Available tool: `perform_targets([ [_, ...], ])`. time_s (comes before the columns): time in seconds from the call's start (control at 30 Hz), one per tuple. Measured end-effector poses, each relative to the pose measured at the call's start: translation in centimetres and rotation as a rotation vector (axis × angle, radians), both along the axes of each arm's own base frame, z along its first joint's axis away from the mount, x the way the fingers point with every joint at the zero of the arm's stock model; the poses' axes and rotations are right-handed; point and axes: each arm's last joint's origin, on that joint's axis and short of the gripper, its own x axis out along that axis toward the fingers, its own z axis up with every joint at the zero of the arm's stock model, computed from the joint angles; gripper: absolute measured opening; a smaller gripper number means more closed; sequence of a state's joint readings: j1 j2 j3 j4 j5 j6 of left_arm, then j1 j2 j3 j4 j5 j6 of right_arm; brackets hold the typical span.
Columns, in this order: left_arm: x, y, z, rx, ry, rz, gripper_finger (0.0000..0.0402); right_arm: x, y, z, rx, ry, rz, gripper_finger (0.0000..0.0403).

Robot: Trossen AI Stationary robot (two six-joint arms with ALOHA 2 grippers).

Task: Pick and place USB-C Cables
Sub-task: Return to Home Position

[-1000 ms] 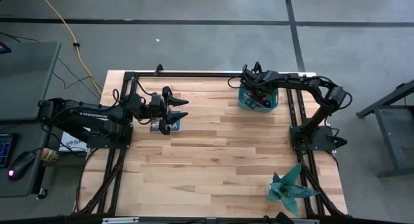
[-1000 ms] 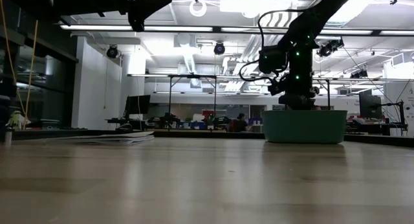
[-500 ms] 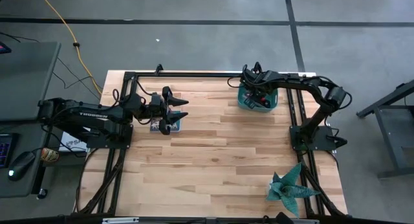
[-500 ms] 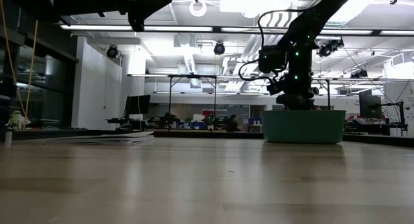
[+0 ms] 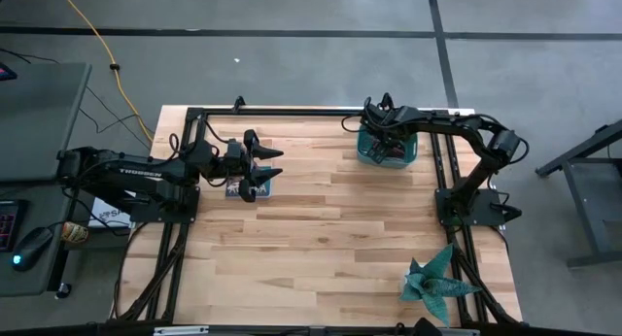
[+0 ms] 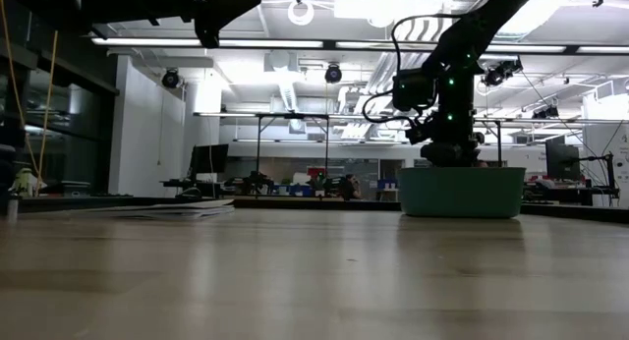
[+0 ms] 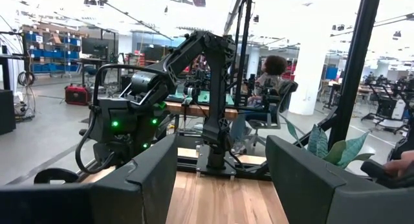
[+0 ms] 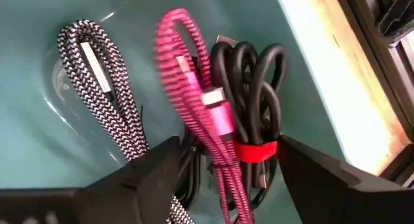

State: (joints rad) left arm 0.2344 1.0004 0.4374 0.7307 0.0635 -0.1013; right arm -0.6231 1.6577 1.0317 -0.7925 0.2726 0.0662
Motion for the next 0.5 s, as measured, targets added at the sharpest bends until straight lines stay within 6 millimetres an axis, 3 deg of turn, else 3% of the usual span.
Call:
perform_targets([
  [0.3, 0.0, 0.0, 0.0, 0.000, 0.000, 0.002, 0.0216, -0.6, 0.4, 0.3, 0.029, 0.067, 0.066, 0.0263],
  [0.5, -0.1, 0.3, 0.0, -0.002, -0.002, 0.092, 0.0216, -2.3, 1.6, 4.2, -0.038, -0.005, 0.067, 0.0264],
])
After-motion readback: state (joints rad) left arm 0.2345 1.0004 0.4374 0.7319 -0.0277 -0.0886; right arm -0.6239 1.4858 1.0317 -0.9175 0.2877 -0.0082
